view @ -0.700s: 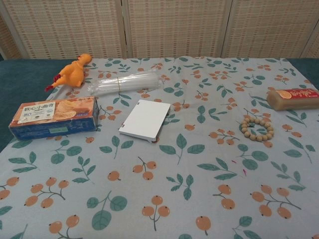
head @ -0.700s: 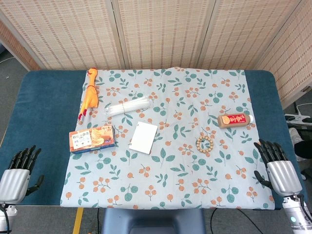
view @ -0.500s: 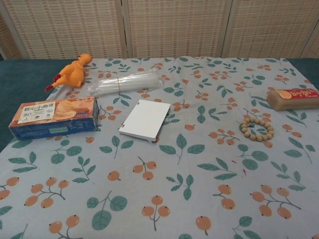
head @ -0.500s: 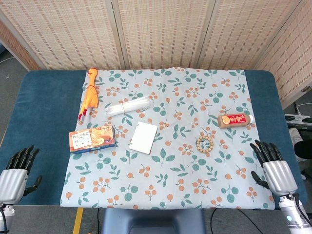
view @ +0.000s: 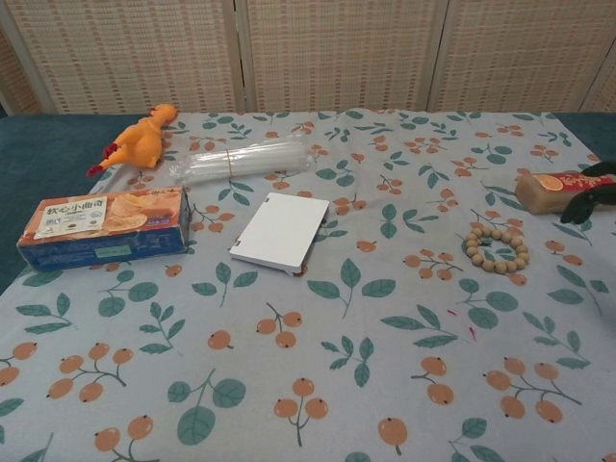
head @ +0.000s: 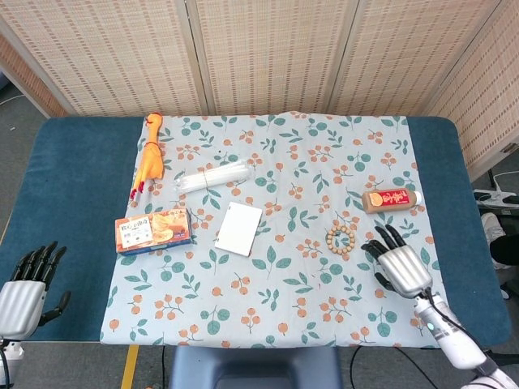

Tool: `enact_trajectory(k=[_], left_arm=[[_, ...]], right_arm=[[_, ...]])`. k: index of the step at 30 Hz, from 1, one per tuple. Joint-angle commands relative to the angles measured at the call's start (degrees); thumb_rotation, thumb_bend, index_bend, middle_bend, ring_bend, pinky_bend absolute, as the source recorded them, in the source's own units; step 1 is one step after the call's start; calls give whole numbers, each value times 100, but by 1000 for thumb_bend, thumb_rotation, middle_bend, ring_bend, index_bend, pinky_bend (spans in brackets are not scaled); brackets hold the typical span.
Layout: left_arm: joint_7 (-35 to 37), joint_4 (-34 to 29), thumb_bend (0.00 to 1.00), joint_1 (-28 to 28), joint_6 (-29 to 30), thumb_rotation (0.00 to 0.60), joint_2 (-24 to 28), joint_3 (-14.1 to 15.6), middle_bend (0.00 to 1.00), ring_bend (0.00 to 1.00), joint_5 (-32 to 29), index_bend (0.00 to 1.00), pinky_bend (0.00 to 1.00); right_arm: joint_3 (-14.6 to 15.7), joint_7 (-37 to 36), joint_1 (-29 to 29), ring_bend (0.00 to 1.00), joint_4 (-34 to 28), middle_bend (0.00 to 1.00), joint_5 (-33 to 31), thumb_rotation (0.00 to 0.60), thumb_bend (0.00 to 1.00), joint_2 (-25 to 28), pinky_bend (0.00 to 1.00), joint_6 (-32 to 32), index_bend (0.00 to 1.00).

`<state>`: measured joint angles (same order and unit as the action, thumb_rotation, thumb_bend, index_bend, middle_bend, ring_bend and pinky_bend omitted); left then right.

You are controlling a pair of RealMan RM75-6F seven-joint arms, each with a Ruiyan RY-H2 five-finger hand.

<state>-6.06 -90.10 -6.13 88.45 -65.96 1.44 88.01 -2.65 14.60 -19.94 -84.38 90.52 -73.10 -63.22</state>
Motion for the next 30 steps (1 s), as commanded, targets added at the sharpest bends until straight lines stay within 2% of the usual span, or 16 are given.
enact_trajectory(k=[1,11,23,27,30], left_arm=[[-2,0,397,3,-23,600,0,-11,0,0,-9,0,99],[-15,4,400,22,-113,600,-10,-60,0,0,-19,0,99],[-81,-9,399,40,-224,600,2,-125,0,0,-115,0,101],[-90,-6,399,38,-280,600,4,-138,0,0,-147,0,101],[-95,-17,401,30,-336,600,14,-136,0,0,-161,0,101]], right_arm=[[-30,237,-285,0,381,309,8,600,248,-359,0,299,323],[-116,480,-701,0,1070,320,-324,600,250,-957,0,772,344],[-176,291,-1033,29,1871,353,-620,600,258,-1584,0,1052,408],[-105,246,-1060,66,2030,386,-581,600,258,-1690,0,993,463],[-83,234,-1056,117,2138,421,-578,600,262,-1769,0,910,545]])
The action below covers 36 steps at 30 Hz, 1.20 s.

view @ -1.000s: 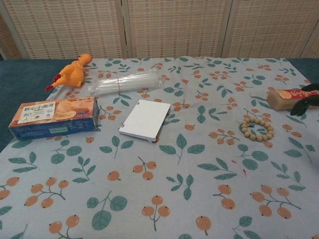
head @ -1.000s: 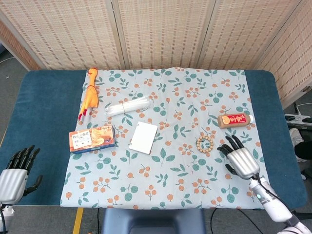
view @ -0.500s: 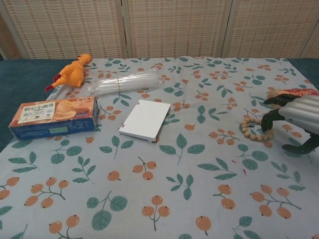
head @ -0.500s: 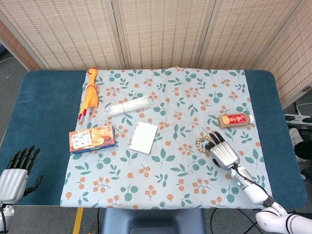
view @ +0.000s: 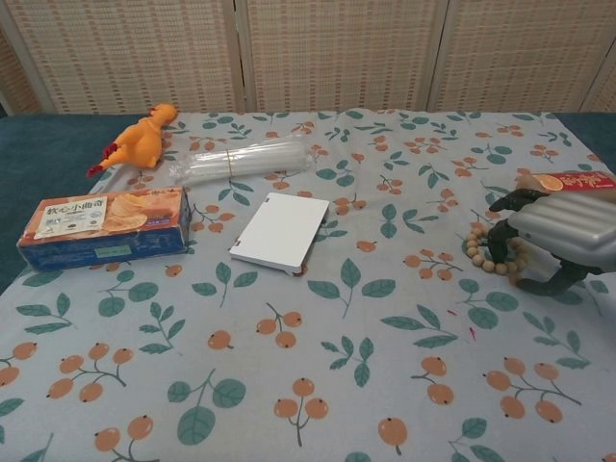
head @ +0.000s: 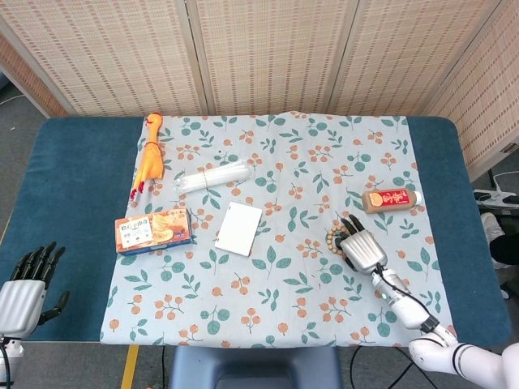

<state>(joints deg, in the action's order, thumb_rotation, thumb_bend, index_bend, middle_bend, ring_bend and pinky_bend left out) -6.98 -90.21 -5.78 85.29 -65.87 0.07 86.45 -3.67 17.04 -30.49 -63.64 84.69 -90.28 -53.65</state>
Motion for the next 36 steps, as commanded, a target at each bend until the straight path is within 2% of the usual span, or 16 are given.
enact_trajectory(k=[1,7,11,14,16,22,27,31,34,36], left_arm=[[-3,-8,402,-6,-33,600,8,1,0,0,-6,0,101],[-17,-12,403,2,-59,600,11,-12,0,0,-19,0,102],[-31,-22,404,7,-62,600,12,-16,0,0,-11,0,102],[-44,-11,403,8,-76,600,3,-21,0,0,-15,0,102],[-54,-12,404,7,-86,600,-4,-21,0,0,-11,0,102],[-103,-28,405,12,-92,600,-23,-20,0,0,5,0,102],[-114,-29,405,22,-87,600,-30,-21,0,0,18,0,102],[-115,-26,404,16,-103,600,-37,-23,0,0,26,0,102],[-118,-33,403,19,-98,600,-37,-22,0,0,40,0,102],[-119,-39,405,23,-92,600,-36,-21,0,0,48,0,102]], right_arm=[[23,-4,-5,137,96,438,-1,600,264,-70,0,-57,578],[1,76,-46,211,239,530,-97,600,287,-196,0,-87,713],[-30,-69,-28,231,148,550,-105,600,294,-150,0,-223,737],[-114,-516,1,247,-131,553,-170,600,330,-30,0,-319,741],[-201,-1073,6,255,-511,554,-359,600,353,121,0,-146,741],[-774,-3717,-123,267,-2188,557,-1424,600,460,1074,0,1237,741],[-1142,-5031,-125,269,-2672,557,-1682,600,521,1472,0,1682,740],[-1472,-6350,-139,269,-3041,557,-2125,600,529,1800,0,2540,740],[-1935,-7680,-31,269,-3241,556,-2572,600,542,1952,0,3523,736],[-2441,-8458,192,269,-3260,556,-2736,600,542,1920,0,4322,714]])
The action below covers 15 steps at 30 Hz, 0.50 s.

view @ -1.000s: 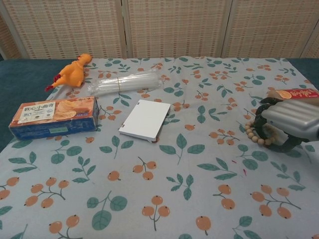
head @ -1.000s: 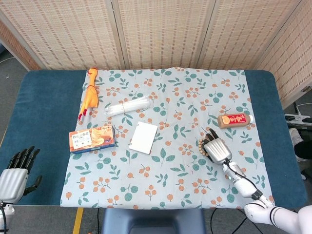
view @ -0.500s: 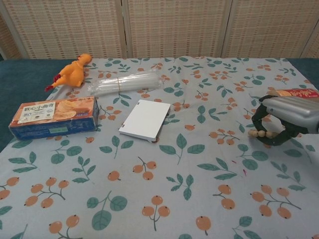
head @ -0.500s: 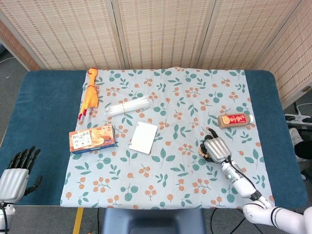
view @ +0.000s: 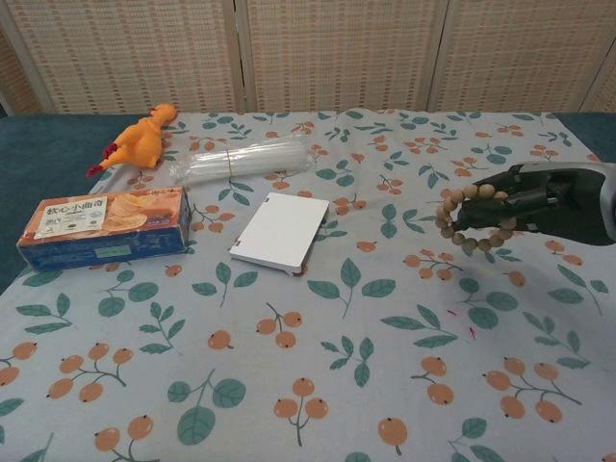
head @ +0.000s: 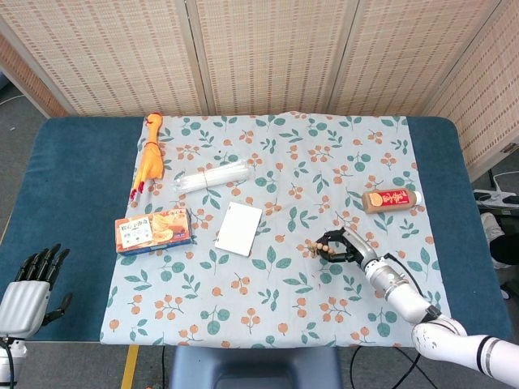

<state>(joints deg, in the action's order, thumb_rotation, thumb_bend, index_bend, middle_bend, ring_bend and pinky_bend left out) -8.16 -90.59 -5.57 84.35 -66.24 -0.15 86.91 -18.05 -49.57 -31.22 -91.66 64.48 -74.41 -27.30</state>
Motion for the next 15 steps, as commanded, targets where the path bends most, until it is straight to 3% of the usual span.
enact_trajectory(k=[1,5,9,15], left_arm=[[-1,-5,405,4,0,600,0,2,0,0,2,0,102],[-5,-16,404,4,-20,600,3,3,0,0,-7,0,102],[16,-16,403,6,-25,600,12,-2,0,0,-8,0,102],[50,-8,403,8,-23,600,23,-14,0,0,-12,0,102]], right_arm=[[-1252,-2001,413,269,-433,556,-753,600,544,254,0,1967,699],[-2347,-2018,1269,263,-353,556,-863,600,551,-301,4,2950,615],[-3364,-1044,2079,248,-27,540,-1374,600,551,-1076,35,4130,482],[-4436,809,2638,206,1006,475,-2735,600,550,-2060,51,5975,312]])
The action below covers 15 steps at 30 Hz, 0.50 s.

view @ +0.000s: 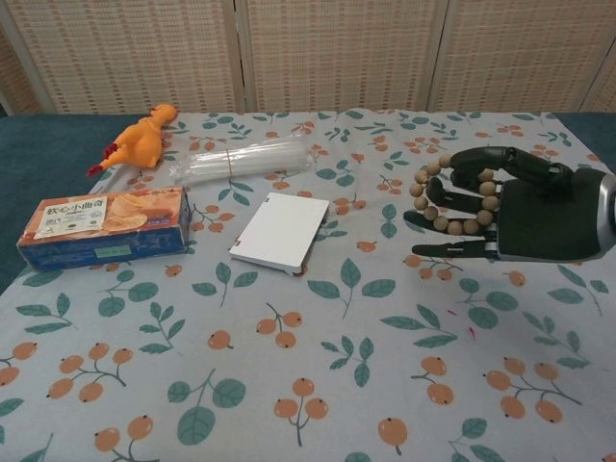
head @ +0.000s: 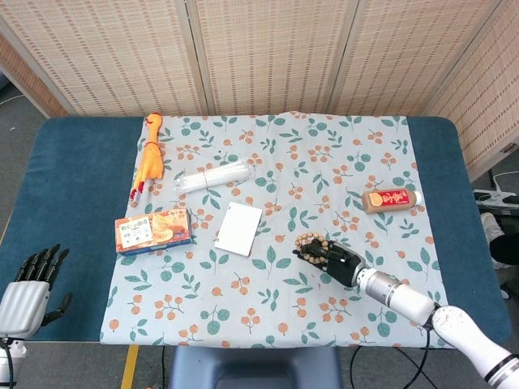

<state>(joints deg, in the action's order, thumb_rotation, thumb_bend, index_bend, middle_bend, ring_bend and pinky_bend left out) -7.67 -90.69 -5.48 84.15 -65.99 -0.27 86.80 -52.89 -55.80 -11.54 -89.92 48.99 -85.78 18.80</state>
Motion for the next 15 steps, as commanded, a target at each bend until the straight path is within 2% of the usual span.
enact_trajectory(k=[1,5,8,10,15], left_arm=[[-2,5,403,-2,-5,600,-4,-3,0,0,-1,0,103],[-9,1,403,0,-15,600,-5,6,0,0,9,0,103],[-12,-2,403,2,-12,600,-5,-1,0,0,2,0,102],[-5,0,403,0,-20,600,-6,-3,0,0,-3,0,103],[-4,11,403,-7,-46,600,-9,-1,0,0,-6,0,103]], right_arm=[[-1032,1633,696,204,995,470,-1381,596,550,-1022,60,1603,303],[-1077,2354,705,199,1533,458,-1878,543,551,-1243,72,2183,287],[-1062,3066,718,185,1582,442,-1802,481,517,-1315,73,2029,253],[-1013,3512,760,166,1537,419,-1759,398,422,-1338,73,1957,210],[-880,4088,745,151,1439,399,-1804,245,260,-1304,83,1862,169]])
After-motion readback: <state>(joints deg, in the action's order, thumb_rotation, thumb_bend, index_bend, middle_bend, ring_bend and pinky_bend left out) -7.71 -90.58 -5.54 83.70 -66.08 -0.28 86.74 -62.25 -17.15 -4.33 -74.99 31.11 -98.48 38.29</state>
